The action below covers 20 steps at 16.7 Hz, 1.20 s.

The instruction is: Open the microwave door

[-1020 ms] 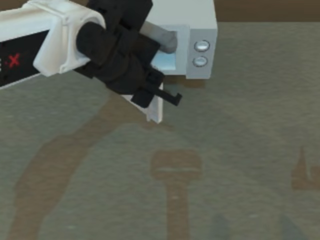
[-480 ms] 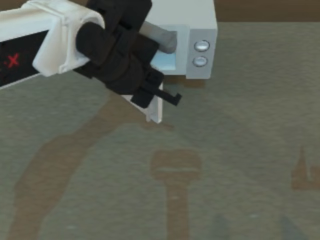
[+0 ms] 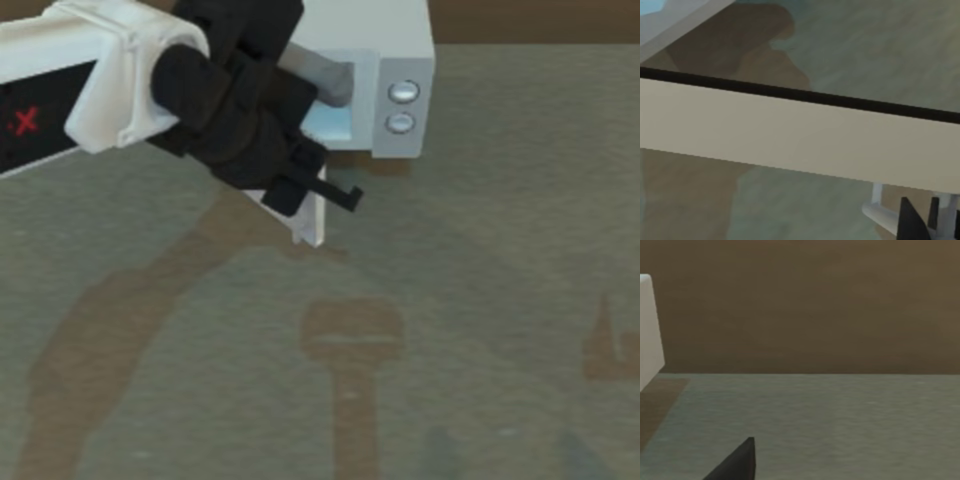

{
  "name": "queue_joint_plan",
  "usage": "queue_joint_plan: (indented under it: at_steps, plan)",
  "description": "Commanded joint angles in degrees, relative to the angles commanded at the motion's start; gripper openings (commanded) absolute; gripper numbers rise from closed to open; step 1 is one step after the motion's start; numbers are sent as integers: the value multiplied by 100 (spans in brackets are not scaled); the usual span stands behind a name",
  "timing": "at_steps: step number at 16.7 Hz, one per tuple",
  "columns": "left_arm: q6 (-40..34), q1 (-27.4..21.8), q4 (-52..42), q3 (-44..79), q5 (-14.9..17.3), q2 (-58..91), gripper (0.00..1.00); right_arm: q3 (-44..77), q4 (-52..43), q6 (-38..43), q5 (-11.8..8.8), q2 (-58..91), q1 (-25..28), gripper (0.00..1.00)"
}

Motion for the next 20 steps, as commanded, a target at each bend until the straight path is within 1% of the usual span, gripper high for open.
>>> queue_joint_plan:
  at_steps: [3, 9, 20]
  plan:
    - [65, -6, 4, -27, 80, -43, 0, 0, 0, 0, 0, 0, 0, 100]
    - [728, 262, -10, -342, 423, -300, 0, 0, 0, 0, 0, 0, 0, 100]
    - [767, 278, -10, -361, 443, -315, 0, 0, 0, 0, 0, 0, 0, 100]
